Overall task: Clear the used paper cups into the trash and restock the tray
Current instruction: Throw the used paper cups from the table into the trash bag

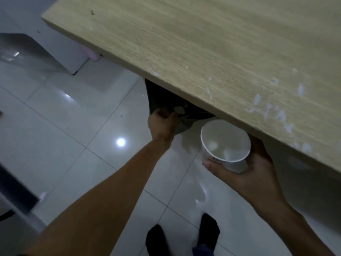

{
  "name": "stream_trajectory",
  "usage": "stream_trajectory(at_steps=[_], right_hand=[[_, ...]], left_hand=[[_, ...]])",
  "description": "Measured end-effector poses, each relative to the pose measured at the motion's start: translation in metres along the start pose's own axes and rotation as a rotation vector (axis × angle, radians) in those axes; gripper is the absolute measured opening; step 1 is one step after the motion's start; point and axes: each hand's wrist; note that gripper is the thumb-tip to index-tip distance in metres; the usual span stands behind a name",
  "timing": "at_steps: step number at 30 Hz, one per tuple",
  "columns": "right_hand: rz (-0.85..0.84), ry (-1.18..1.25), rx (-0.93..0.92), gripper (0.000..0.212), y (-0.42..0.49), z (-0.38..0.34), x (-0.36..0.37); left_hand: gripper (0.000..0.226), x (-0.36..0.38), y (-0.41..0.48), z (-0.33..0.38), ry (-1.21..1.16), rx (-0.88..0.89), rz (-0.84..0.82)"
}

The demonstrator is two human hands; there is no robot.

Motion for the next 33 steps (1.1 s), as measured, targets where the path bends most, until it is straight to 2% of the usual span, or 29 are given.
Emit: stream_trajectory(at_steps=[4,7,13,18,20,23,28,33], right_hand=[[-0.037,0.095,-0.031,0.064,0.003,0.011,0.013],[-0.054,0.144,0.008,0.071,0.002,0.014,0.026],[-0.056,0.22,0.106,0.07,-0.006,0.007,0.053],[-0.101,0.235,0.114,0.072,-0.008,-0.003,0.076],[-0.111,0.257,0.126,0.072,-0.008,-0.006,0.082],[-0.082,0.341,0.152,0.077,-0.003,-0.012,0.092],[0.04,0.495,0.153,0.078,0.018,-0.025,0.115],[-0.075,0.289,0.16,0.079,0.042,-0.025,0.156]], left_hand=[[0.018,-0.023,-0.014,-0.015,-0.1,-0.026,0.055],[0.022,-0.04,-0.023,-0.02,-0.202,-0.048,0.095],[0.015,-0.073,-0.033,-0.02,-0.324,-0.045,0.158],[0.015,-0.102,-0.037,-0.019,-0.224,0.127,0.151],[0.025,-0.111,-0.039,-0.019,-0.121,0.236,0.131],[0.021,-0.124,-0.036,-0.024,0.073,0.331,0.115],[0.028,-0.138,-0.032,-0.032,0.107,0.222,0.189],[0.025,-0.145,-0.027,-0.036,0.09,0.173,0.159]])
Point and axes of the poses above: each hand's wrist, its own y-axis towards the middle knuckle, its own x-axis out of the palm, z = x × y, and after that the axes turned 3 degrees about -y, right-handed
